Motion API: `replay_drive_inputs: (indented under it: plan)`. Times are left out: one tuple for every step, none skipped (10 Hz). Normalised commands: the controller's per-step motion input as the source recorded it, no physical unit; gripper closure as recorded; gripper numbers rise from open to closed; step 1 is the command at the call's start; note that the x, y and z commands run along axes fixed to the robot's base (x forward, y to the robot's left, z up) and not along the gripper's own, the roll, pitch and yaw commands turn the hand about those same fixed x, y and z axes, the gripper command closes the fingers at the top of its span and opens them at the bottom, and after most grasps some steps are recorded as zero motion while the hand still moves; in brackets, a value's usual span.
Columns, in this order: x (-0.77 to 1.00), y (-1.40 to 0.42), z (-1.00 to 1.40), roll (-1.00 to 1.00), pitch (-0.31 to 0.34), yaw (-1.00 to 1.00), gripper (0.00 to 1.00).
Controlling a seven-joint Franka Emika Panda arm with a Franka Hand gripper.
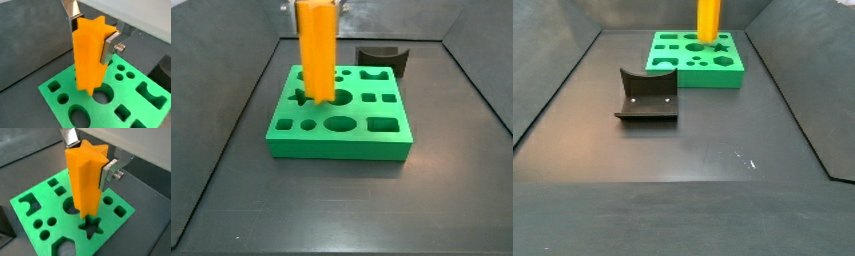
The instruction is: Insert the star object.
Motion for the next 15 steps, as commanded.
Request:
replay_drive_inputs:
  plan:
    - [-0.29, 0.1, -0.21, 0.0, -0.054, 0.03, 1.0]
    - [-0.35, 0.15, -0.21, 0.01, -0.064, 0.03, 1.0]
    - [-0.36, 0.16, -0.2, 0.01, -0.069, 0.03, 1.0]
    - [-0.32, 0.13, -0.19, 0.02, -0.074, 0.09, 1.0]
    - [-0.37, 0.08, -0.22, 0.06, -0.173, 0.27, 1.0]
    - [-0.24, 0.16, -0.18, 0.02, -0.174, 0.56, 1.0]
    - [-0.22, 0.18, -0.15, 0.0, -0.159, 0.57, 1.0]
    - [-0.18, 0.2, -0.19, 0.01, -0.163, 0.63, 1.0]
    - [0.0, 0.14, -0.29, 0.07, -0.136, 0.84, 1.0]
    - [0.24, 0.0, -0.34, 0.11, -0.017, 0.55, 1.0]
    - [0.32, -0.06, -0.37, 0.04, 0.0, 0.29, 1.0]
    - [0.17, -0.17, -0.36, -0.01, -0.021, 0.0, 1.0]
    - [0.15, -0.17, -0.37, -0.04, -0.049, 0.0, 1.0]
    - [0.2, -0.12, -0.36, -0.01, -0.044, 0.0, 1.0]
    - [0.19, -0.08, -0.37, 0.0, -0.046, -0.01, 1.0]
